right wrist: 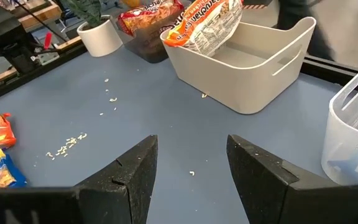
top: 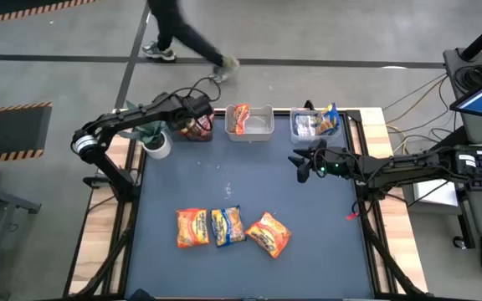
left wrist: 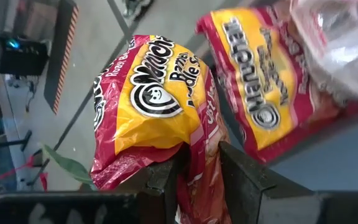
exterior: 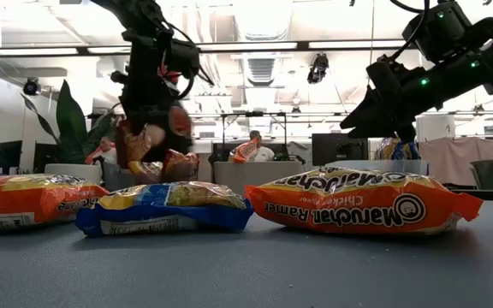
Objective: Sort Maruchan noodles
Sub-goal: Put the red noodle pack into the transparent black bin Put the blue noodle pack into the transparent white bin
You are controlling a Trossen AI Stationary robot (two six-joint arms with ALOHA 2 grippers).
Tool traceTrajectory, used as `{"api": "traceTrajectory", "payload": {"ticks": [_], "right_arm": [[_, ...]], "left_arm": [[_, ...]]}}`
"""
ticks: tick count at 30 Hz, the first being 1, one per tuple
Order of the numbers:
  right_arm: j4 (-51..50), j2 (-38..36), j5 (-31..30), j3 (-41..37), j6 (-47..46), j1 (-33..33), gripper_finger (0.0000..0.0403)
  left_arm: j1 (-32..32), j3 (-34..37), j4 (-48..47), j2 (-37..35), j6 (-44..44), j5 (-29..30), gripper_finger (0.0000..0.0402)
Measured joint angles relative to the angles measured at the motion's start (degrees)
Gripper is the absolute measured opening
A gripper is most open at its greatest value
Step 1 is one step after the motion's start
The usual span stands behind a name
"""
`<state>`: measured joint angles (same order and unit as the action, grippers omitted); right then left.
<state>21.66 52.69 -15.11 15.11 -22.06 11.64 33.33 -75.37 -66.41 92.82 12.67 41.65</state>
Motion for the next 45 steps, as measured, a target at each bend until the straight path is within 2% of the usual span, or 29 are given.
{"api": "traceTrajectory", "payload": {"ticks": [5, 11, 21, 27, 35, 45], "right_arm": [[-0.12, 0.0, 0.0, 0.0, 0.0, 0.0, 0.0187], [-0.14, 0.0, 0.0, 0.0, 0.0, 0.0, 0.0187], [-0.12, 0.0, 0.02, 0.0, 0.0, 0.0, 0.0189], [-0.12, -0.02, 0.02, 0.0, 0.07, 0.0, 0.0189], [-0.12, -0.02, 0.02, 0.0, 0.09, 0.0, 0.0189], [-0.14, -0.02, 0.02, 0.0, 0.04, 0.0, 0.0189]], "left_arm": [[0.06, 0.47, -1.6, 0.46, 0.48, -1.44, 0.0081], [0.06, 0.42, -1.56, 0.43, -1.73, -6.44, 0.0081], [0.06, 0.02, -0.87, 0.37, -2.32, -6.99, 0.0081], [0.04, 0.02, 2.08, 0.37, -4.1, -10.89, 0.0081], [0.04, 0.02, 3.74, 0.22, -4.46, -11.17, 0.0081], [2.94, 0.98, 2.09, 0.19, -2.53, -11.13, 0.0081]]}}
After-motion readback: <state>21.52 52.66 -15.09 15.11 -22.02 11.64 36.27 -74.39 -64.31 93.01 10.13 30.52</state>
